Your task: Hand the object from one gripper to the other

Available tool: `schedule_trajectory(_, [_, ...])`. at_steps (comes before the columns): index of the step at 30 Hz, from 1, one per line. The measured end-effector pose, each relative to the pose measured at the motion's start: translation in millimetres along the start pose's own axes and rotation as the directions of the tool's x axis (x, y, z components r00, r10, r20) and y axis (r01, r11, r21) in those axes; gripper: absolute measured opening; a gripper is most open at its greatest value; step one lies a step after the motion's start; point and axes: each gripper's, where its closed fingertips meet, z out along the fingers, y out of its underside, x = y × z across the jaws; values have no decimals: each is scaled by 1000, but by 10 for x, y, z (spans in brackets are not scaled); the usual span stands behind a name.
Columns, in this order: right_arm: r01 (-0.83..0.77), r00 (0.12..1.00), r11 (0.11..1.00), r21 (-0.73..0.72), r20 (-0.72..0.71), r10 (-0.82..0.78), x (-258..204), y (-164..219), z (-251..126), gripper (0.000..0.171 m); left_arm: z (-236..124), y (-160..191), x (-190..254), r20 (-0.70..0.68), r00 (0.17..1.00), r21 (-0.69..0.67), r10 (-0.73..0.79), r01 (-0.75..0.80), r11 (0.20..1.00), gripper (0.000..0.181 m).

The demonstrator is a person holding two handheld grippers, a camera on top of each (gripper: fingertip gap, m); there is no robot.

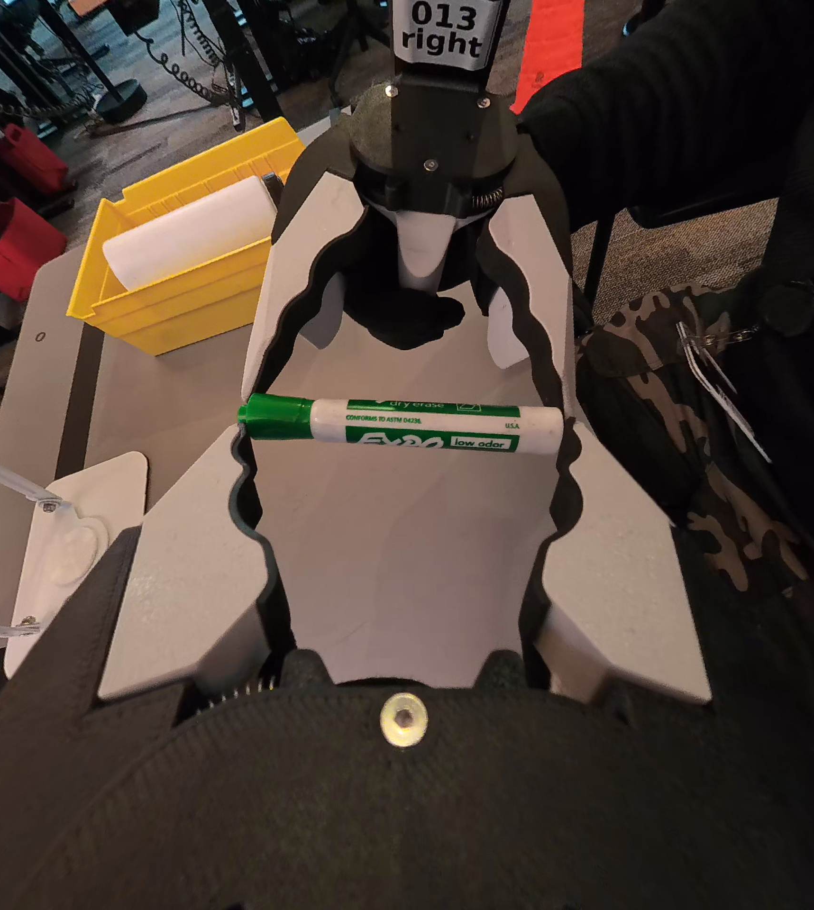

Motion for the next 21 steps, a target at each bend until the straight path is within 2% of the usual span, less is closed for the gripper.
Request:
schedule_trajectory(8, [-44,999,998,39,19,43,13,-65,-38,120,-38,-67,-6,-8,1000,43,-16,17,999,118])
schedule_trajectory(13, [-180,983,976,125,46,175,109,-180,-122,120,-148,-89,-148,93,995,26,33,-35,999,115])
schedule_trajectory(17, [-379,925,898,222,116,362,246,-249,-225,120,-186,-74,-282,220,967,-46,131,-124,991,110])
schedule_trajectory(21, [-598,800,742,303,278,532,336,-313,-342,119,-152,-117,-426,370,886,-132,279,-247,960,94])
